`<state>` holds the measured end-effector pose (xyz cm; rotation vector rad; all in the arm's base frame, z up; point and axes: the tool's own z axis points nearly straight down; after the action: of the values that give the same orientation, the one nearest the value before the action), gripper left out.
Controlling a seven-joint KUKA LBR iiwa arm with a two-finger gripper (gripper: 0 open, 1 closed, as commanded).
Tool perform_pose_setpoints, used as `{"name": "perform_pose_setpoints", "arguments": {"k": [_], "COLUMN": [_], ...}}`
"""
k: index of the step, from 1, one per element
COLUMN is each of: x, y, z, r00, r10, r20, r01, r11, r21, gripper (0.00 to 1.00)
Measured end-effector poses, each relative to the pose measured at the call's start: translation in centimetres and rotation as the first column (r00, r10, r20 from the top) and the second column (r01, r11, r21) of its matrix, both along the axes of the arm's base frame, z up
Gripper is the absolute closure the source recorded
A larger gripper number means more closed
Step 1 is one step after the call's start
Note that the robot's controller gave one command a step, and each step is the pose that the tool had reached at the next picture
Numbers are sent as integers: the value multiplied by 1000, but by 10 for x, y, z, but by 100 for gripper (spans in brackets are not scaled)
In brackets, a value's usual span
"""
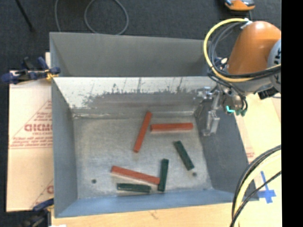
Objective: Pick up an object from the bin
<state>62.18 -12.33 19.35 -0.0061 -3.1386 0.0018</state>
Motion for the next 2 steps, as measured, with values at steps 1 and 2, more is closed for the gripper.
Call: {"name": "perform_pose_setpoints", "arguments": {"k": [1,2], "x": [-17,-13], "y": [31,30], "z": [-125,-118], "r00": [993,993], "r10": [-121,-117], "r20": [6,17], "r01": [121,117], "r11": [993,993], "r21": [1,0], "gripper": [0,100]}}
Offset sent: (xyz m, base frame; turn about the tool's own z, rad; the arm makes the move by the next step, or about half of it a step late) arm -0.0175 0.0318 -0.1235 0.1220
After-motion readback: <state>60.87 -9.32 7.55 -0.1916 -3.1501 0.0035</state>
